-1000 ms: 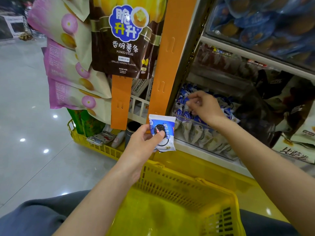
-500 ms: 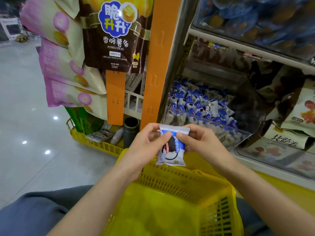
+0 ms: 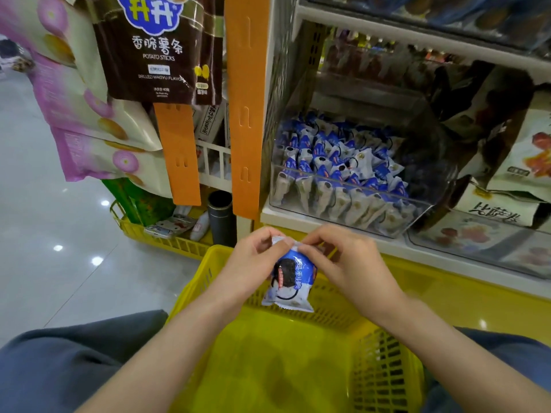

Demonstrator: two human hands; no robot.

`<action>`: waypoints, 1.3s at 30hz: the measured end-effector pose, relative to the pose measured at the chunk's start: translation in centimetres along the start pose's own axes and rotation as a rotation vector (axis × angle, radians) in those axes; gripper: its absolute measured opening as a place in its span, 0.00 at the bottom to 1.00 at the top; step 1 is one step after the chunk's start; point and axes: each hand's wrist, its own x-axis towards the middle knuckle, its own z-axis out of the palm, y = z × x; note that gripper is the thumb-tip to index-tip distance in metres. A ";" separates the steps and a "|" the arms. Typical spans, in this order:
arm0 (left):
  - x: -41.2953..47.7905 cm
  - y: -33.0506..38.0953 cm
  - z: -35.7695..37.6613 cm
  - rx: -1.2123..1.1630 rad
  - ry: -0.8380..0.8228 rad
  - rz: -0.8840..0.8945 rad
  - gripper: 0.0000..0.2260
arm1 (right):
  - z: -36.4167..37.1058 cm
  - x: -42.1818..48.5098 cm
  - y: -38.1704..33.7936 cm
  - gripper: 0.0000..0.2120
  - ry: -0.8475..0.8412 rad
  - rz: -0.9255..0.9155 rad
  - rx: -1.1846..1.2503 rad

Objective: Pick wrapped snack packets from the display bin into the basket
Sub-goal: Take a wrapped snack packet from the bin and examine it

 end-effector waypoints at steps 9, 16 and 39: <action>-0.6 -0.3 0.1 -0.193 0.110 0.022 0.10 | -0.4 0.2 0.8 0.03 0.097 0.636 0.929; -0.9 0.0 -0.1 -0.002 0.191 0.215 0.06 | 0.2 -0.7 0.4 0.17 -0.289 0.475 0.513; -0.7 -0.9 0.2 -0.146 0.235 0.102 0.06 | 1.7 -1.0 0.4 0.11 -0.267 0.456 0.708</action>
